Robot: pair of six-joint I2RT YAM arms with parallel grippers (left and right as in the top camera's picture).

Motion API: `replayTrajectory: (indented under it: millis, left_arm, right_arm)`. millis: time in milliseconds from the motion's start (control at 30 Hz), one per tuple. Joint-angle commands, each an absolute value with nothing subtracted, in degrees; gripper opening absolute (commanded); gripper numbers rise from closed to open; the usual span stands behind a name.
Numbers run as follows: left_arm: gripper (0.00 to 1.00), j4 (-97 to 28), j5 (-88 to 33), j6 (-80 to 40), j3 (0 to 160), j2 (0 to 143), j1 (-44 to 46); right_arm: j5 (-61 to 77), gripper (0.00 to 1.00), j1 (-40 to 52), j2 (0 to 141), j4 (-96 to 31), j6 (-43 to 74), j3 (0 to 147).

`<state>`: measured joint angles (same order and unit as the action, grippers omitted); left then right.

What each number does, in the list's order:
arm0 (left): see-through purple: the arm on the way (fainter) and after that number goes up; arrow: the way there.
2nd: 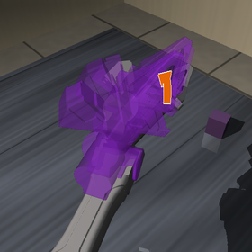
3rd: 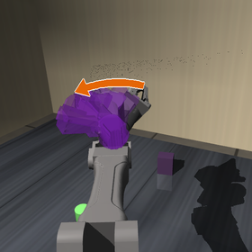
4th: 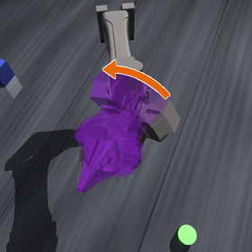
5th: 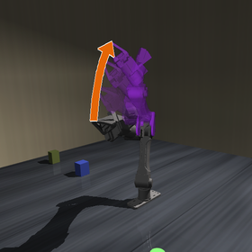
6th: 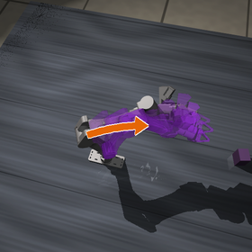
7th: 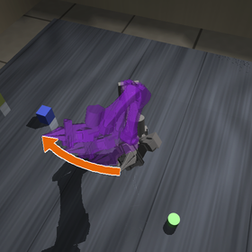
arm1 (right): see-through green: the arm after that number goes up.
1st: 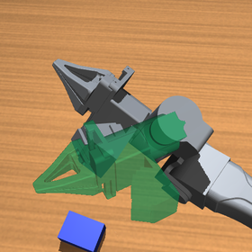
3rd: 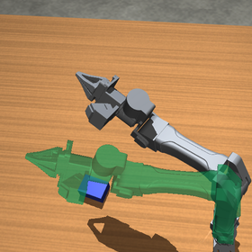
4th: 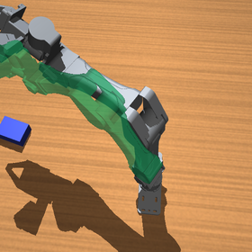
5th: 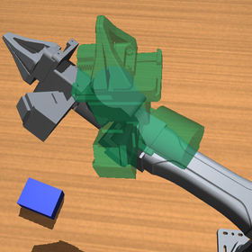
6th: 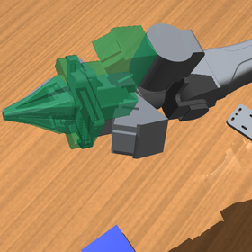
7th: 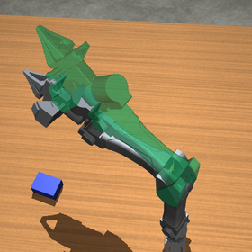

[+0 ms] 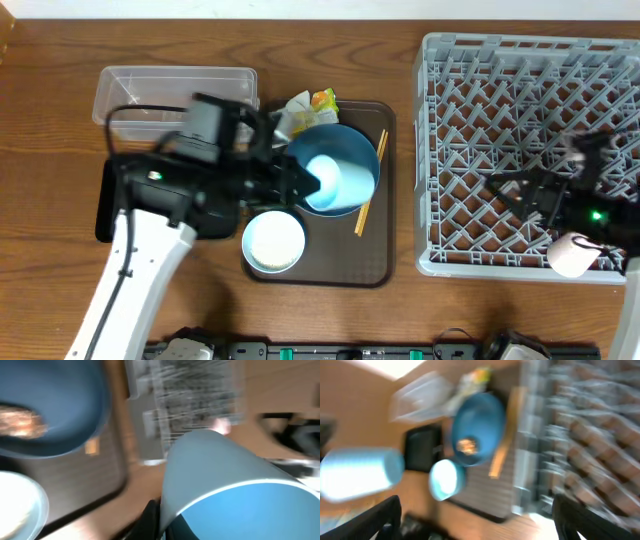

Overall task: Sort waste into correct bins and load items into the dishwasher rack
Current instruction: 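Pass the light-blue cup from the left gripper to the right gripper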

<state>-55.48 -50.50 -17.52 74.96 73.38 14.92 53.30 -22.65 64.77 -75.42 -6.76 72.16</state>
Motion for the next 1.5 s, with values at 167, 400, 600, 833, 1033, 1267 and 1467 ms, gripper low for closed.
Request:
replayTrajectory:
  millis: [167,400,600,833,1033,1267,1467]
  left_arm:
    - [0.06,-49.9,-86.7,-13.1,75.6,74.9,10.7]
    - [0.06,-48.7,-90.0,-13.1,75.6,74.9,10.7]
    - [0.06,-48.7,-90.0,-13.1,75.6,74.9,10.8]
    - [0.06,-48.7,-90.0,-13.1,75.6,74.9,10.9]
    - [0.06,-48.7,-90.0,-13.1,75.6,74.9,10.9]
    - [0.06,-48.5,-89.9,-13.1,75.6,74.9,10.8]
    - [0.73,-48.5,-87.4,-13.1,75.6,74.9,10.8]
  right_arm:
    - [73.5,0.86,-5.8,64.7,-64.8,-13.9,72.4]
    - [77.5,0.85,5.5,64.7,-53.0,-13.7,72.4]
    - [78.2,0.87,10.5,65.0,-43.6,-9.9,72.4]
    - [76.4,0.77,17.1,66.7,-35.6,-3.6,72.4]
    - [73.9,0.72,21.1,67.5,-34.6,-2.8,72.4]
    - [73.4,0.51,23.3,67.5,-31.7,-2.2,72.4]
    - [63.4,0.5,20.7,66.8,-36.4,-2.1,72.4]
